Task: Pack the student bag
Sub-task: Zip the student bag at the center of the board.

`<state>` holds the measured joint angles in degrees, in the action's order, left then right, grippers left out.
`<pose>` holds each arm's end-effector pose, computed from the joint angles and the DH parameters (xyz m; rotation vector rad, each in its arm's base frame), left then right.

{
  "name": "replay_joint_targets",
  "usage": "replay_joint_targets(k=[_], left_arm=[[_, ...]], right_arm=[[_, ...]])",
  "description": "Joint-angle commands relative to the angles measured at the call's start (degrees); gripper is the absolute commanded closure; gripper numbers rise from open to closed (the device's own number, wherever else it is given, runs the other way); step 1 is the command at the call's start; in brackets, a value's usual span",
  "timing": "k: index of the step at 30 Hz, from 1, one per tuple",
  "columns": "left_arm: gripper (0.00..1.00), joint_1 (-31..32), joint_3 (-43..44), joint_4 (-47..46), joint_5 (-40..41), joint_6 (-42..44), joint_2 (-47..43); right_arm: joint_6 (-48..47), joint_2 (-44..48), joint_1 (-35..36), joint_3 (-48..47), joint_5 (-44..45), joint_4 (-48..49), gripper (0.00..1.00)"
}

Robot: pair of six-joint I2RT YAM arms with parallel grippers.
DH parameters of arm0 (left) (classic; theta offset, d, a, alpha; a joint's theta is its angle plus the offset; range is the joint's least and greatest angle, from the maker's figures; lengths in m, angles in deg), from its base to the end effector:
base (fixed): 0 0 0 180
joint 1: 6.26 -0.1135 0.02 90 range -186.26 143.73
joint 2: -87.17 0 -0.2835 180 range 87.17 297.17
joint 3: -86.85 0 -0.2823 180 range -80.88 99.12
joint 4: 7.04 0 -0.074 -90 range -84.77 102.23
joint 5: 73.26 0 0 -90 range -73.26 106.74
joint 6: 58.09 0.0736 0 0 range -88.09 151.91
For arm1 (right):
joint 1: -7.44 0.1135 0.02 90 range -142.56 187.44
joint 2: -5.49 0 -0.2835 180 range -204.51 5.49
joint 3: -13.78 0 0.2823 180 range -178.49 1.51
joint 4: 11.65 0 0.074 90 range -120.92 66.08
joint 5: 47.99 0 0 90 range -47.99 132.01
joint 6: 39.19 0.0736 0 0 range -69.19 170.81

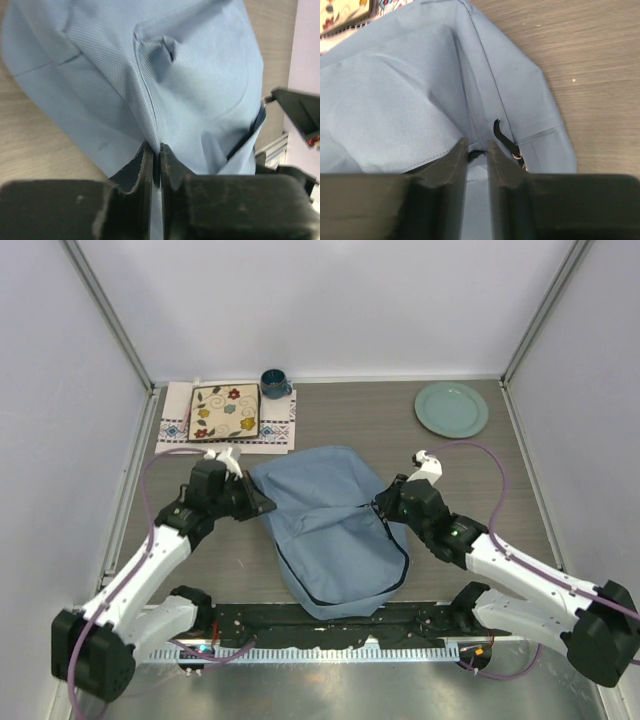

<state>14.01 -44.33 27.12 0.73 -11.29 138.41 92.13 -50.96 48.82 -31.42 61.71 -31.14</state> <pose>0.2188 -0.1025 0.2364 -0.3019 2.3192 -0.8965 0.2140 0.1555 0.2215 0.2067 2.1045 0.5165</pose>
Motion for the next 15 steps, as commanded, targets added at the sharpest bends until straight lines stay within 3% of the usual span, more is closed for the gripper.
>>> replay_joint_targets(k=[1, 2, 3, 6, 7, 11, 15], left_arm=[[0.46, -1.5, 12.3, -4.1, -1.5, 5.0, 11.1], [0.31, -1.5, 16.1, -2.7, -1.7, 5.7, 12.8], [0.26, -1.5, 17.5, -1.3, -1.1, 6.2, 14.9], [0.11, -1.5, 17.4, 1.0, 5.3, 5.4, 12.7], [0.01, -1.5, 16.0, 1.9, 7.0, 5.3, 11.7], [0.0, -1.5, 12.3, 7.5, 11.8, 4.9, 4.7], [0.0, -1.5, 6.1, 12.0, 9.0, 2.0, -7.8]], right_arm=[[0.5, 4.8, -1.7, 1.3, 3.9, -3.5, 0.56], [0.4, 4.9, -1.7, 0.9, 3.8, -4.6, 0.46], [0.5, 4.8, -1.7, -0.5, 4.6, -6.0, 0.36], [0.9, 5.3, -2.0, -3.2, 8.8, -12.7, 0.23], [0.9, 6.3, -2.2, -3.7, 9.5, -15.5, 0.21], [1.4, 10.5, -3.3, -3.8, 8.9, -20.0, 0.19], [5.3, 14.5, -3.3, -1.2, 0.9, -22.1, 0.19]])
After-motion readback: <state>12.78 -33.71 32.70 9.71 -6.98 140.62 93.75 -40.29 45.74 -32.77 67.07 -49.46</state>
